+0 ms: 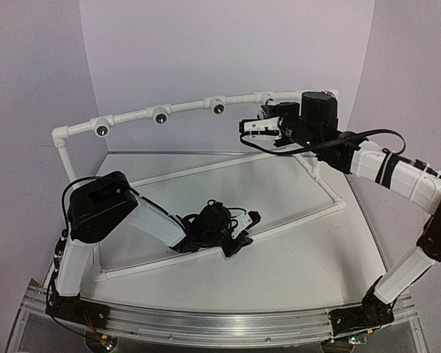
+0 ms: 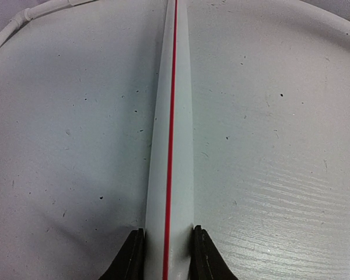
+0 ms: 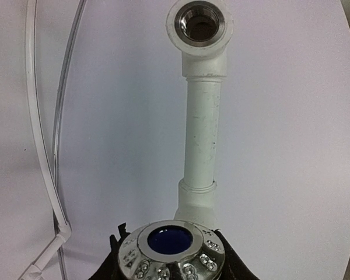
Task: Install the water faucets
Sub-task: Screw the water faucet onto the adaptor.
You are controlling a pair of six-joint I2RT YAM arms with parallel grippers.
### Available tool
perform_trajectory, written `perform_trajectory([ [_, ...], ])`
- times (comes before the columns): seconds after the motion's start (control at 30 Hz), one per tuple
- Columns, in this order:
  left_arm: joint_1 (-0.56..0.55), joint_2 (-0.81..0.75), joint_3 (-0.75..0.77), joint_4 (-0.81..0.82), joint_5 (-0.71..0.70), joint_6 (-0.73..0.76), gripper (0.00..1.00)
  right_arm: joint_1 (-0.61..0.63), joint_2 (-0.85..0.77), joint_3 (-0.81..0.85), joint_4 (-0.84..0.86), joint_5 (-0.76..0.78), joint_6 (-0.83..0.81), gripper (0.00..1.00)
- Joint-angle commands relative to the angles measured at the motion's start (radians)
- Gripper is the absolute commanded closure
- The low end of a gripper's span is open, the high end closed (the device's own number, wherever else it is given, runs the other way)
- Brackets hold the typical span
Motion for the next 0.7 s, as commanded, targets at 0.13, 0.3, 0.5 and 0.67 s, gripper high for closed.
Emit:
perform_trajectory([
  [0.13, -0.035, 0.139, -0.083, -0.388, 0.016, -0.073, 1.0, -0.072, -0.035, 0.023, 0.13, 0.059, 0.175, 1.0],
  [0.3, -0.035, 0.139, -0.083, -0.387, 0.015, -0.073, 1.0, -0.088, -0.044, -0.017, 0.195, 0.071, 0.263, 1.0],
  [0.5, -0.036, 0.138, -0.082, -0.389, 0.014, -0.073, 1.0, -0.101, -0.04, -0.031, 0.241, 0.101, 0.371, 1.0],
  [0.67, -0.036, 0.137, -0.085, -0.388, 0.012, -0.073, 1.0, -0.113, -0.037, -0.045, 0.274, 0.124, 0.45, 1.0],
])
